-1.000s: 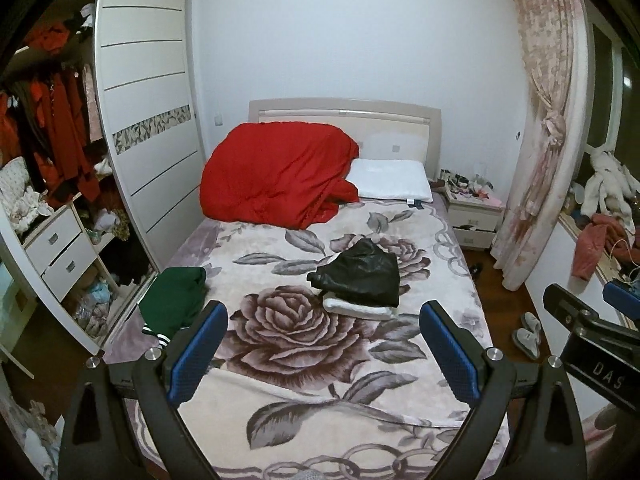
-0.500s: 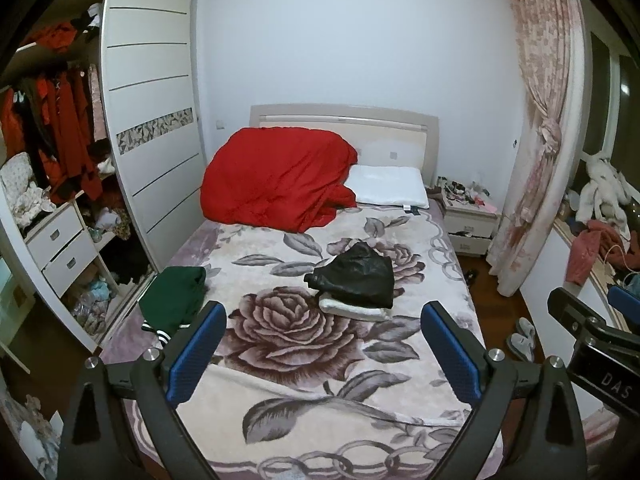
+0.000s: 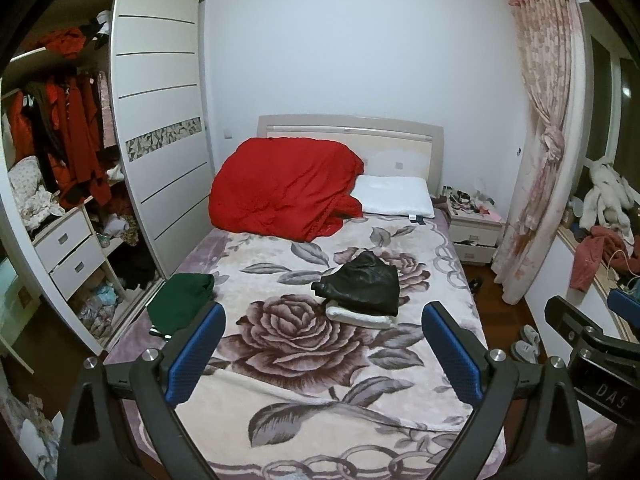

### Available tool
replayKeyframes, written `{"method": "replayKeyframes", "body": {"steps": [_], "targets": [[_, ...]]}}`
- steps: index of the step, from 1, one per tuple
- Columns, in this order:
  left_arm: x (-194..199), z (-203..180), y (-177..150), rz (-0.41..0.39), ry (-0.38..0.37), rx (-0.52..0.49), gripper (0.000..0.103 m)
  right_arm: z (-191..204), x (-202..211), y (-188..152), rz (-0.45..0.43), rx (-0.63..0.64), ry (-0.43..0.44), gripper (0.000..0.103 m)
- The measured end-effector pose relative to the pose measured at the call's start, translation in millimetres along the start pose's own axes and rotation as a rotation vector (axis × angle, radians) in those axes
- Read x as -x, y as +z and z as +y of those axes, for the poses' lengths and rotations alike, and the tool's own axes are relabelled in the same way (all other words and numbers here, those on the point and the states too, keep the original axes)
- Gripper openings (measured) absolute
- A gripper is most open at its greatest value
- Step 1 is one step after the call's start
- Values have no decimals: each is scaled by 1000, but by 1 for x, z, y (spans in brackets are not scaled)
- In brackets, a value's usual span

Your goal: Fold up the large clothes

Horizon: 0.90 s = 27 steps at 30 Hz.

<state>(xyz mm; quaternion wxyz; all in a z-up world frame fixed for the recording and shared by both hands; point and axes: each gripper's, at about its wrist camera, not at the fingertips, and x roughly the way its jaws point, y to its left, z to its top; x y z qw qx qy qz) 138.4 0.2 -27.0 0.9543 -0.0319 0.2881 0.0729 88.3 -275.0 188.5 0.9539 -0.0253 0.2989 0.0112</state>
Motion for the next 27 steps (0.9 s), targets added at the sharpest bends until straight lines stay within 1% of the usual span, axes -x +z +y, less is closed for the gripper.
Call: {"method": "replayKeyframes", "body": {"steps": [10, 27], "targets": [[10, 2, -1, -14, 3, 2, 101, -1, 3, 1, -4, 4, -2, 102], [10, -1, 0, -14, 9, -4, 101, 0, 13, -5, -10, 12, -11, 102]]}}
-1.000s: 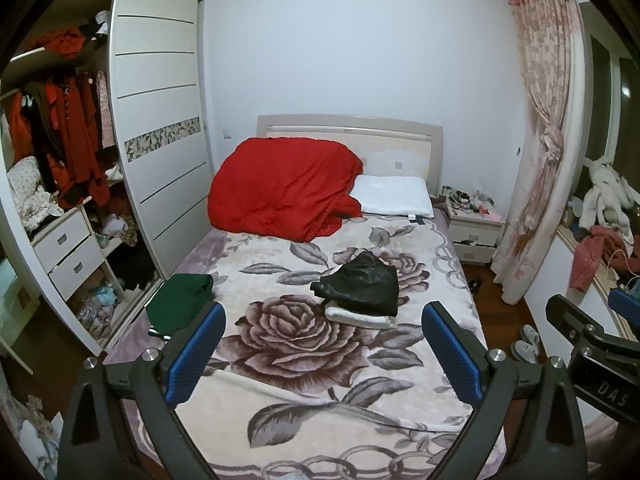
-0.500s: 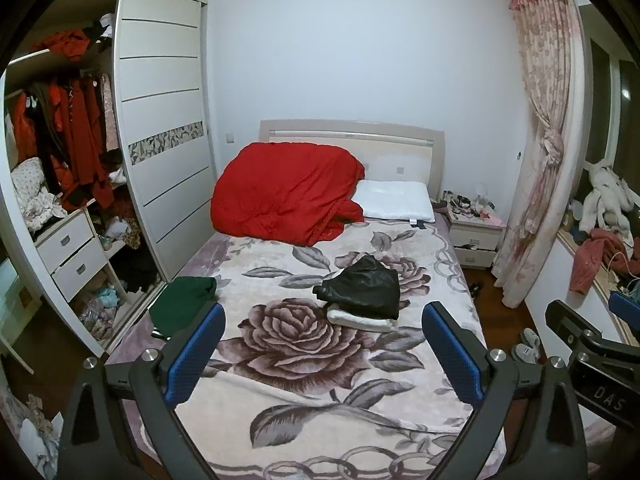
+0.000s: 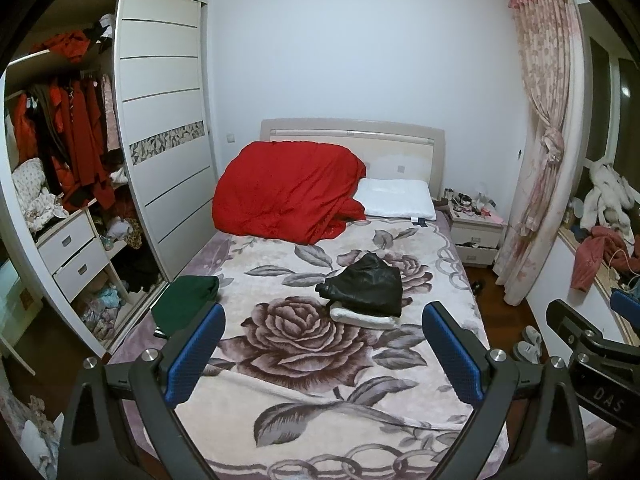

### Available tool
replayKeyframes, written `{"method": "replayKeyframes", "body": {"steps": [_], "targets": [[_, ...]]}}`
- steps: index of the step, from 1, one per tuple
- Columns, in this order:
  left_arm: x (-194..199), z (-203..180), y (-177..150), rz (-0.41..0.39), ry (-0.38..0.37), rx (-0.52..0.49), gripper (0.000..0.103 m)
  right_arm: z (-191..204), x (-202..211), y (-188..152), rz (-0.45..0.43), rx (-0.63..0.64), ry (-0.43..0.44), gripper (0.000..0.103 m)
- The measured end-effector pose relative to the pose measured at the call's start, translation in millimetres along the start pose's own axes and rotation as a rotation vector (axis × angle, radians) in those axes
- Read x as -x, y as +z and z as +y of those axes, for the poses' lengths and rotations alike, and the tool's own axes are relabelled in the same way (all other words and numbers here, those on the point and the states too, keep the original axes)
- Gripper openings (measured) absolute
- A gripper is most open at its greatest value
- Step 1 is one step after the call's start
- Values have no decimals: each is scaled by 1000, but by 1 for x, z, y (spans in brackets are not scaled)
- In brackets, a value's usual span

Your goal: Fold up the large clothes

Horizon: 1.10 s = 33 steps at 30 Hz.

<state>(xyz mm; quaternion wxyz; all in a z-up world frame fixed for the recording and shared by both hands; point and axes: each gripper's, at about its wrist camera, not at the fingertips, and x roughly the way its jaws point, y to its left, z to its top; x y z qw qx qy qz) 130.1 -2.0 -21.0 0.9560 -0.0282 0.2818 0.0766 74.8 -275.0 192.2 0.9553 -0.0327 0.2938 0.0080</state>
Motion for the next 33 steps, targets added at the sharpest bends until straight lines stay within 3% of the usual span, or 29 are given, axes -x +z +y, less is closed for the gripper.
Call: {"method": "replayKeyframes", "body": {"steps": [33], "targets": [[16, 6, -5, -20, -13, -20, 101, -3, 12, -3, -20, -9, -17, 103]]}}
